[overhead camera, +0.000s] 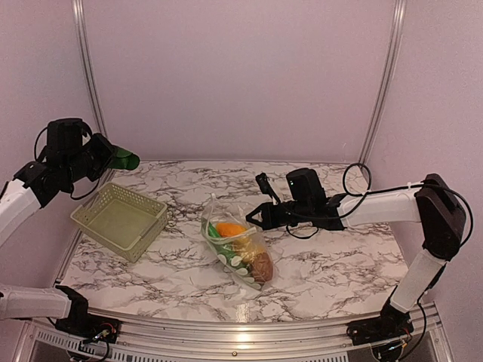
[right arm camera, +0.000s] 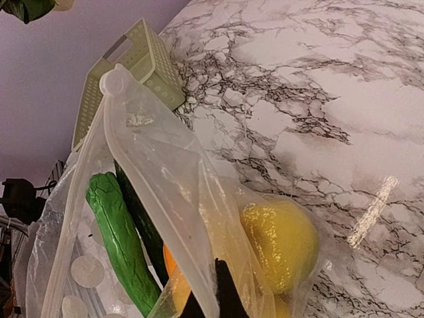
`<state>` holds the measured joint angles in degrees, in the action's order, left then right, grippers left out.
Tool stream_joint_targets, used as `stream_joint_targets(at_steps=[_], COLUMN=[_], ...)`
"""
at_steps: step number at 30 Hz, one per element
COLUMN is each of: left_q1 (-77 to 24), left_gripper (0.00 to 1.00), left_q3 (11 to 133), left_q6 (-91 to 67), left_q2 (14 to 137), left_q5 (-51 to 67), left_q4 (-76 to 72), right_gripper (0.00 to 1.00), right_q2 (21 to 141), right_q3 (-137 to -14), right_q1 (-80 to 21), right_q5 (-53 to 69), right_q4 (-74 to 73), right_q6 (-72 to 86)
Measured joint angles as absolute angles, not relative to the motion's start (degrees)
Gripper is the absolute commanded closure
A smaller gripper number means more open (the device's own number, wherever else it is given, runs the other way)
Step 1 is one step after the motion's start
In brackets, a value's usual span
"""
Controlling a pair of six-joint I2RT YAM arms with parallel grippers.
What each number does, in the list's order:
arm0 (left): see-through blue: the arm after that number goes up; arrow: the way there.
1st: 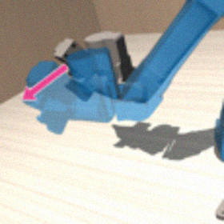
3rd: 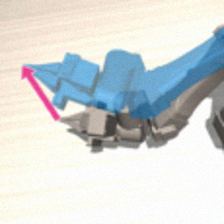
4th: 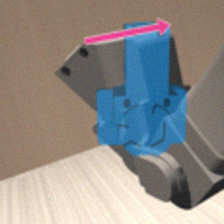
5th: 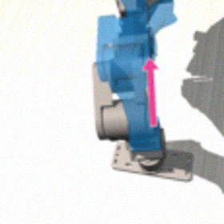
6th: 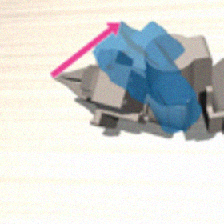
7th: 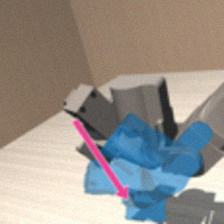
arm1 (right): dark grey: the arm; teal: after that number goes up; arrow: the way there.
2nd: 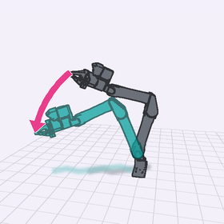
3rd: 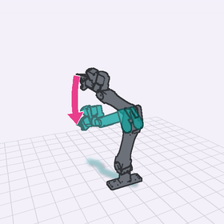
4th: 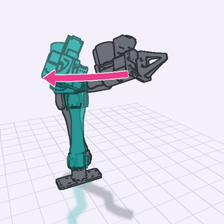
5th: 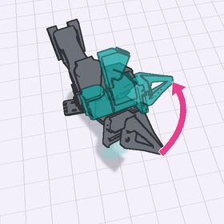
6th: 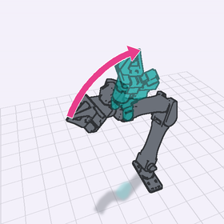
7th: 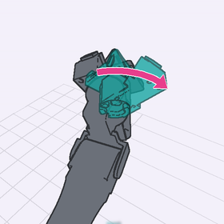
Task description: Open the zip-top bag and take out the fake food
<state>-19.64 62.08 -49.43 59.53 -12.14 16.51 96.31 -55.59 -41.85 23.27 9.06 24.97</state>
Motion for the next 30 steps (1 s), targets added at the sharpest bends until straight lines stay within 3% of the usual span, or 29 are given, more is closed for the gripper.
stream_joint_targets(at_steps=[19,30], left_q1=[-15.44,-14.04], left_gripper=[1.0,1.0], left_q3=[51.88,48.23], left_q6=[-54.92,-54.28], left_q2=[64.31,73.6], left_q5=[-9.74,-5.41], left_q4=[14.98,6.57], right_gripper=[1.0,1.0], right_q2=[96.31,96.53], right_q3=[-55.55,-55.55], right_q1=[-41.85,-41.85], right_q5=[23.51,23.75], right_q4=[9.39,9.34], right_q6=[24.97,24.93])
